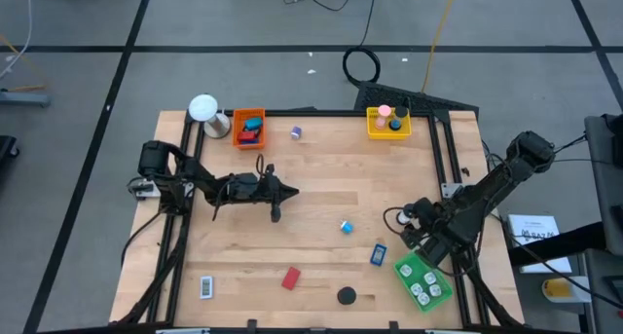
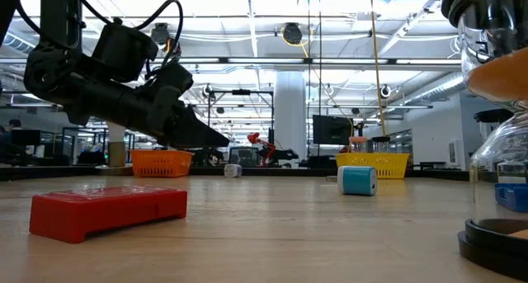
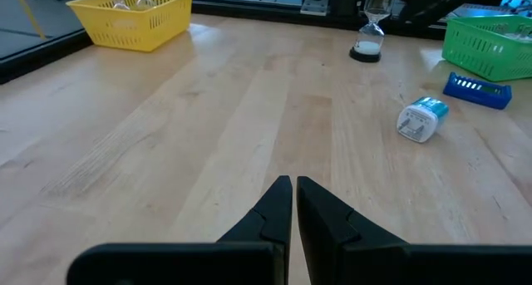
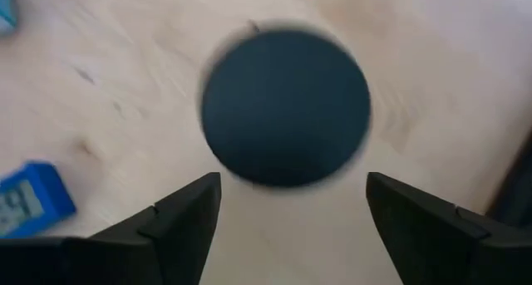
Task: Pick & Place Office items
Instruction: Put the white hourglass into the yellow bin
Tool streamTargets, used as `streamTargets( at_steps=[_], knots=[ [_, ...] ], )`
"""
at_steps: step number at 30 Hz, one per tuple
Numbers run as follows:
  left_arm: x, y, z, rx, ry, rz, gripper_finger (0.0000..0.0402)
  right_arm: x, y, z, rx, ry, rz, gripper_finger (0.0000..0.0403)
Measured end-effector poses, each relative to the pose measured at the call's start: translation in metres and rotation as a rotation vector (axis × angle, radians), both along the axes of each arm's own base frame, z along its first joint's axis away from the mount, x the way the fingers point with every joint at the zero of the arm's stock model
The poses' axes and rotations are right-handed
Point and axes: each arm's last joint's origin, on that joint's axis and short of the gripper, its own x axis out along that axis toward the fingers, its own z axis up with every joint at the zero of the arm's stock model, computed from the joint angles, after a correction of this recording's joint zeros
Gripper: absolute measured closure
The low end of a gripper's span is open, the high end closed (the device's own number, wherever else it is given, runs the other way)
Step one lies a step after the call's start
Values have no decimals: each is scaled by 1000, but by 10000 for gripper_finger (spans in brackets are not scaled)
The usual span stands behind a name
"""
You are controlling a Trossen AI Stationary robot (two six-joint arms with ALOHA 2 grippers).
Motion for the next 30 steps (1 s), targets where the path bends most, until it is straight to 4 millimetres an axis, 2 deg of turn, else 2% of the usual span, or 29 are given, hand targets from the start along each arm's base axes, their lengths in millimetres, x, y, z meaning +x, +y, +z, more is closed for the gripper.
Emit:
streamTargets(
  at_steps=[5, 9, 17, 24, 30],
  knots=[
    [0, 0, 0, 0, 0, 0, 380, 9, -10, 1, -91, -40, 19, 107],
    [0, 0, 0, 0, 1, 0, 380, 16, -17, -1, -117, -46, 29, 123],
    [0, 0, 0, 0, 2, 0, 380, 29, -16, -11, -29, -72, 111, 222],
    [0, 0, 0, 0, 1, 0, 380, 33, -22, -10, -48, -53, 117, 221],
    [0, 0, 0, 0, 1, 0, 380, 44, -54, -4, -100, -26, 85, 219]
  ],
)
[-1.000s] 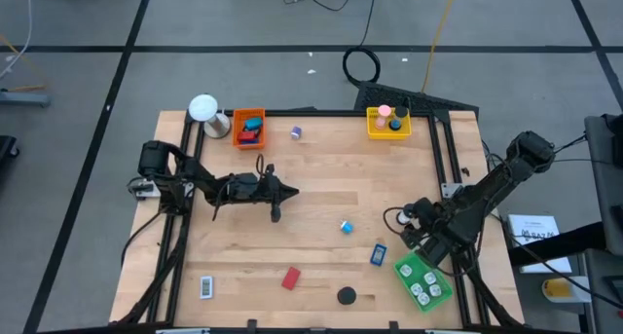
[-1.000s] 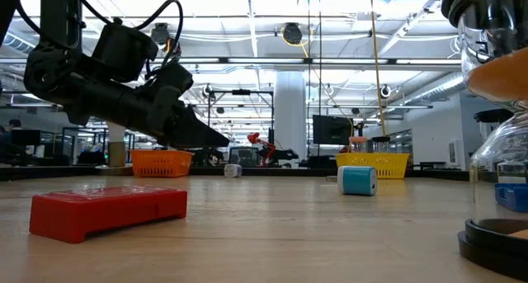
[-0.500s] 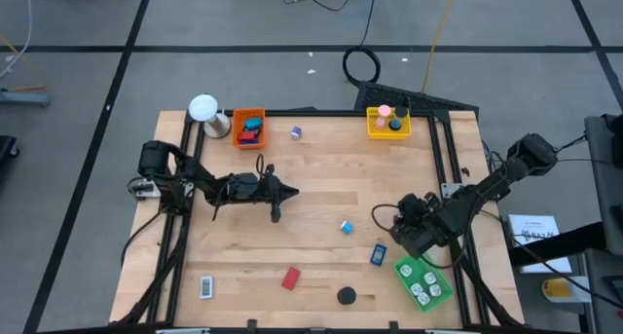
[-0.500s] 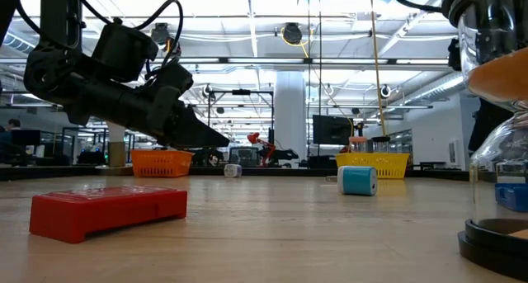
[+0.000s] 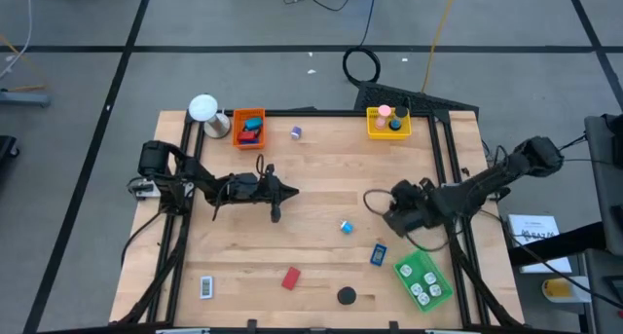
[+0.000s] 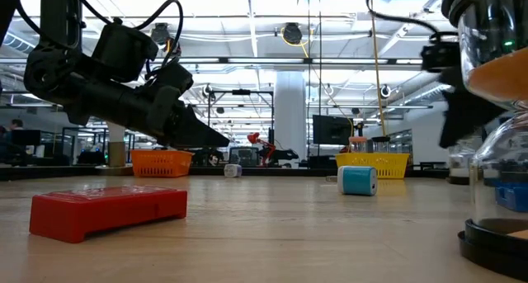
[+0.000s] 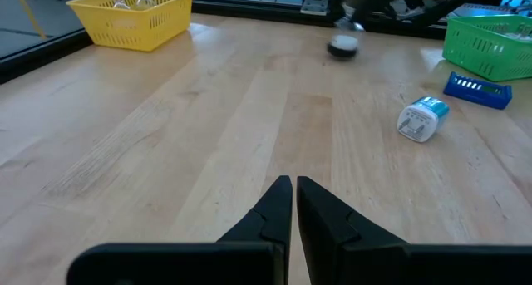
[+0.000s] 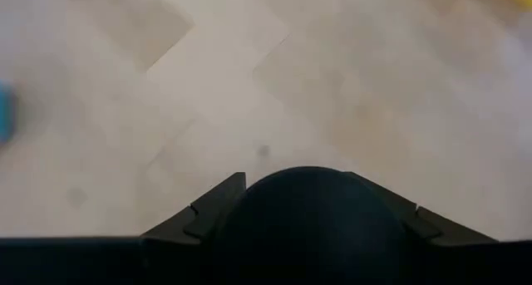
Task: Pick & Place Office items
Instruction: Put the white hourglass into the yellow bin
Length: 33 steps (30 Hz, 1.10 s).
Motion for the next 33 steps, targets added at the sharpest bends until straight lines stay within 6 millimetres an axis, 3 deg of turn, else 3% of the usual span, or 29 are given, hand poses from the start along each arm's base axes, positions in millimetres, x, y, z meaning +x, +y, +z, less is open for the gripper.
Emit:
streamTargets(
  at_steps=[9, 17, 23, 30, 33],
  knots=[
    [0, 0, 0, 3, 0, -1, 380, 14, -86, 31, -75, -115, -28, 221],
    [0, 0, 0, 5, 1, -1, 380, 5, -163, 48, -132, -263, -112, 221],
    [0, 0, 0, 8, 1, -2, 380, -1, -199, 52, -149, -231, -181, 216],
    [0, 0, 0, 8, 3, -2, 380, 6, -230, 65, -205, -223, -212, 221],
    [0, 0, -1, 8, 8, -2, 380, 5, -240, 59, -185, -191, -239, 220]
  ],
)
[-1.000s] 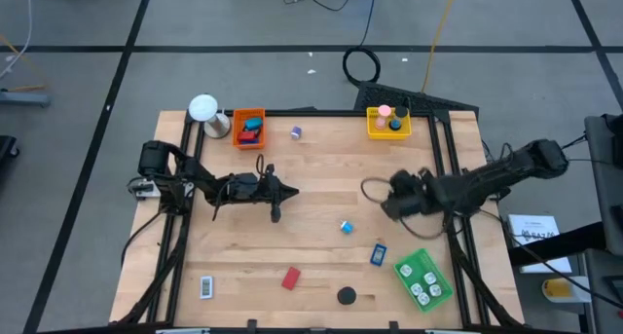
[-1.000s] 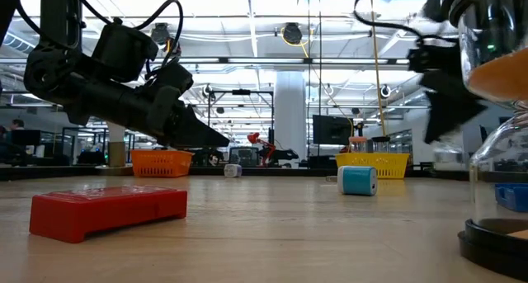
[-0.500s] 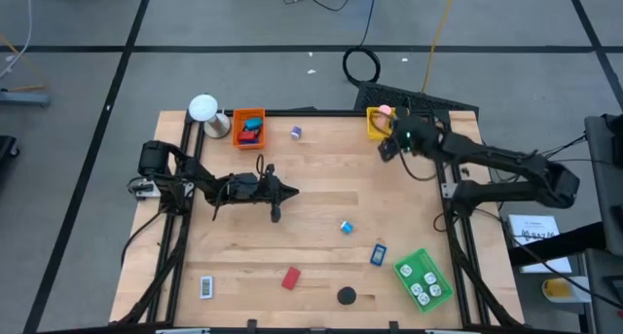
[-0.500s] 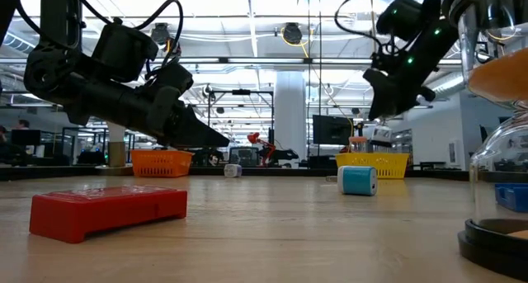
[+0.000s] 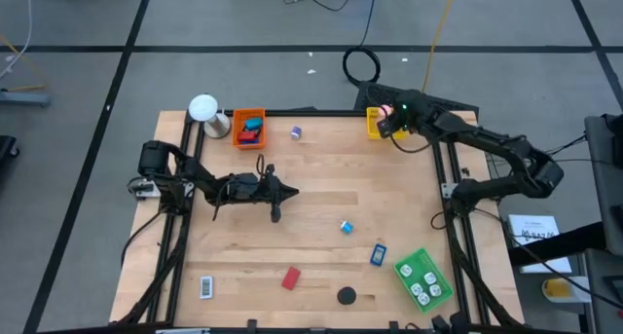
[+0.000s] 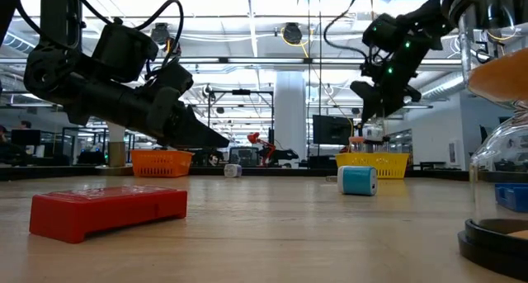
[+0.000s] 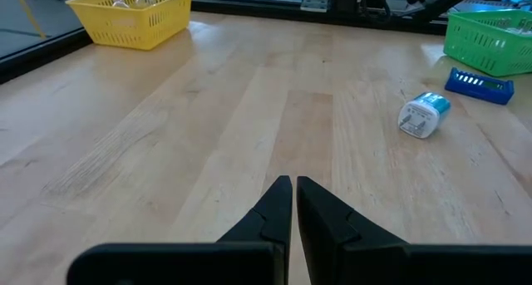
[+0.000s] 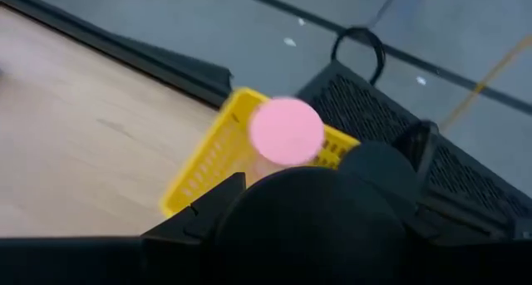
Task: Pick & Place Office items
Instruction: Put the white hourglass into the yellow bin
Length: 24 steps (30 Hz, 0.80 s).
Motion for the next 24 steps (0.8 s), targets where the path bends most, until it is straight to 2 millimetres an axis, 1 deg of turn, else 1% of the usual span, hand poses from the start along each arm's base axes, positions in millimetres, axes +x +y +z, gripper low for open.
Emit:
streamTargets(
  at_steps=[3, 6, 8, 12, 17, 20, 24],
  knots=[
    [0, 0, -1, -1, 9, 0, 380, -1, -7, -10, 33, 35, -21, 211],
    [0, 0, -2, -1, 19, 0, 380, -1, -12, -17, 59, 59, -33, 215],
    [-1, 0, -2, -2, 20, 0, 380, 0, -13, -20, 61, 63, -32, 221],
    [-1, 0, -2, -2, 21, 0, 380, 1, -14, -23, 68, 74, -28, 220],
    [-1, 0, -2, -3, 21, 1, 380, 4, -17, -32, 97, 83, -44, 198],
    [0, -2, -2, -3, 21, -5, 380, 6, -19, -36, 104, 91, -44, 204],
    [0, -3, -2, 11, 23, -16, 380, 7, -21, -37, 100, 90, -41, 209]
  ],
)
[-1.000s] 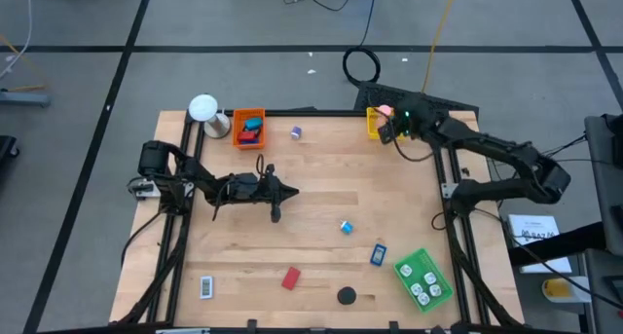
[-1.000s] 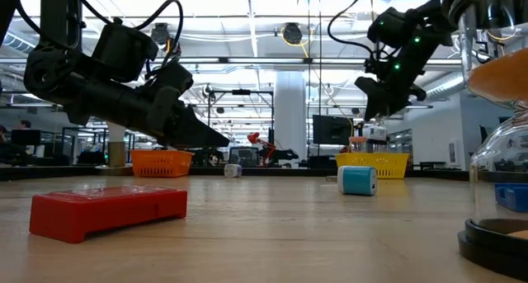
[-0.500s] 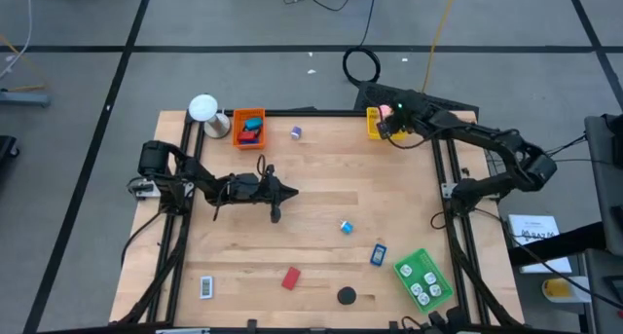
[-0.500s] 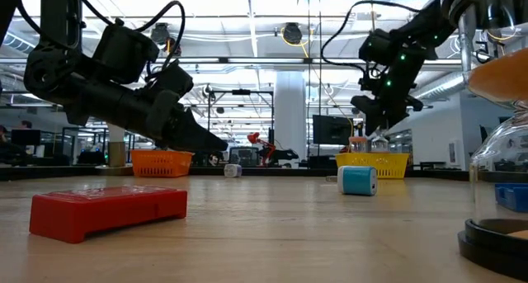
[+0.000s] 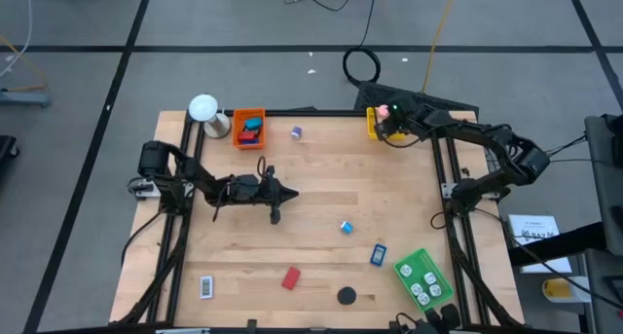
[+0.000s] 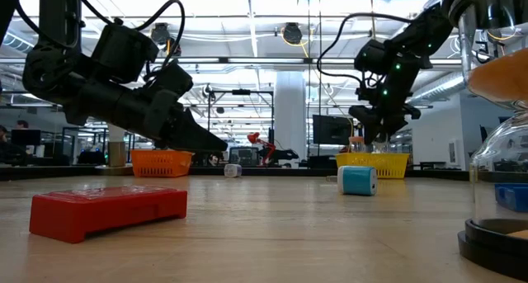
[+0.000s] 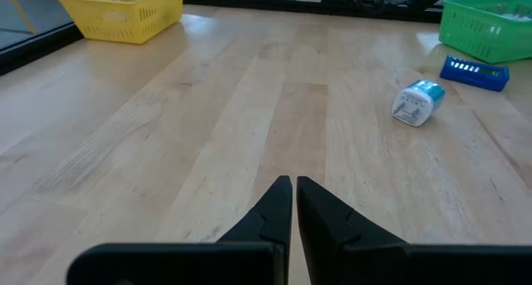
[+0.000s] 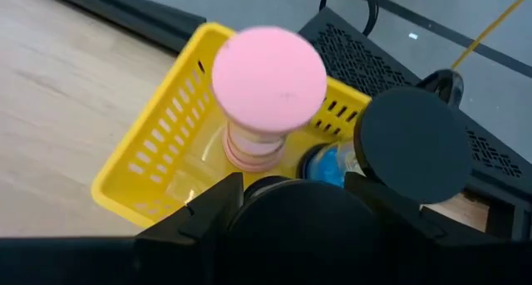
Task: Pick & Place Office items
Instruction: Put the white hourglass into the yellow bin, then put the red digital clock into the orange bin
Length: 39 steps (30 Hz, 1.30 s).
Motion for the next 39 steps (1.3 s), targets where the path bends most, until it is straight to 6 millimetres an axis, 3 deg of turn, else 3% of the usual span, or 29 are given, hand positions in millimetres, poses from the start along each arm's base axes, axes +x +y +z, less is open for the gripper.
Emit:
streamTargets(
  at_steps=[9, 15, 20, 29, 39],
  knots=[
    [0, 0, 0, 1, 0, -1, 380, 1, -1, 1, -9, -7, -1, 160],
    [0, 0, 0, 1, 0, 0, 380, 1, -1, 4, -33, 1, 21, 155],
    [0, 0, 0, 3, 0, -1, 380, -5, 5, 20, -95, -7, 20, 167],
    [0, 0, 0, 1, -1, 8, 380, -19, 44, 57, -148, -68, 93, 250],
    [16, 17, 14, -3, -77, 145, 380, -7, 85, 20, -230, -202, 269, 389]
  ],
)
